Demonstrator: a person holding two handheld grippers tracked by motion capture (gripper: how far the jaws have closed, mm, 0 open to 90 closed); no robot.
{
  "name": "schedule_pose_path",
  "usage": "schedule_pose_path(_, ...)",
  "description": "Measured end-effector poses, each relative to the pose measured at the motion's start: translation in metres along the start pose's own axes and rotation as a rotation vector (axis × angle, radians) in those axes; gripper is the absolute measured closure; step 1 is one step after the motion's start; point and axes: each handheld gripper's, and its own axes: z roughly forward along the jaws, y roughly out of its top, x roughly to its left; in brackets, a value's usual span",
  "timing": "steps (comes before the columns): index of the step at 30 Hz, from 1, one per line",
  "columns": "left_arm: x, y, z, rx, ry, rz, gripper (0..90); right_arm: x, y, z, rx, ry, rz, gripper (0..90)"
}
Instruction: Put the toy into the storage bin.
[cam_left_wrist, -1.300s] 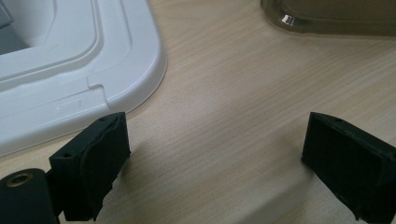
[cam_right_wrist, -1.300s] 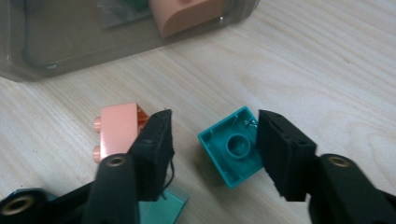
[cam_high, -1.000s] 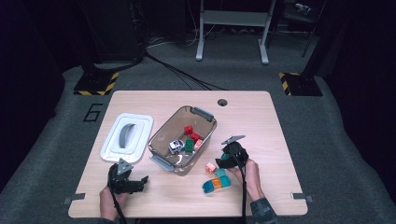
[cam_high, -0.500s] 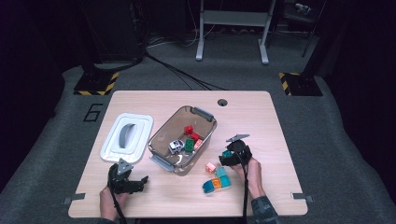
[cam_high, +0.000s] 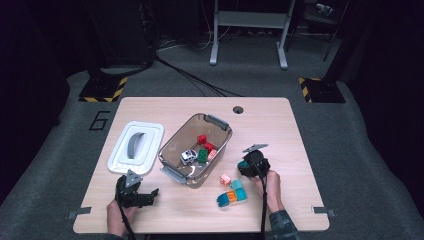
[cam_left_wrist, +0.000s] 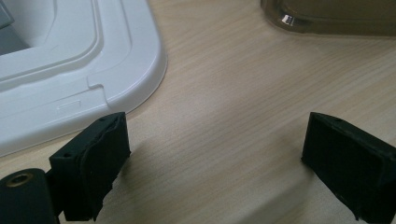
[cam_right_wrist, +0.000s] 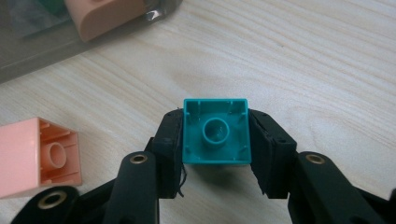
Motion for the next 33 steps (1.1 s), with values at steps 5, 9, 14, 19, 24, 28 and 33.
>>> schedule_pose_path(5, 0.000, 0.000, 0.000, 0.003, -0.004, 0.001, 7.3, 0.001, 0.000, -0.003, -0.010, -0.013, -0.004, 58.7)
schedule_pose_path(9, 0.001, 0.000, -0.001, 0.009, -0.008, 0.003, 7.3, 0.000, 0.001, -0.007, -0.019, -0.011, -0.013, 58.7)
schedule_pose_path(14, 0.001, 0.000, -0.001, 0.009, -0.009, 0.003, 7.3, -0.002, 0.005, -0.017, -0.041, 0.003, 0.014, 58.8)
schedule_pose_path(19, 0.001, 0.000, -0.001, 0.008, -0.008, 0.003, 7.3, -0.003, 0.010, -0.027, -0.067, -0.001, -0.001, 58.7)
schedule_pose_path(24, 0.001, 0.000, -0.001, 0.009, -0.008, 0.003, 7.3, -0.002, 0.017, -0.037, -0.088, -0.004, -0.019, 58.7)
schedule_pose_path(28, 0.001, 0.000, -0.001, 0.008, -0.008, 0.002, 7.3, 0.000, 0.024, -0.044, -0.106, -0.005, -0.026, 58.8)
schedule_pose_path(33, 0.001, 0.000, -0.001, 0.009, -0.009, 0.003, 7.3, 0.003, 0.032, -0.054, -0.129, -0.004, -0.033, 58.8)
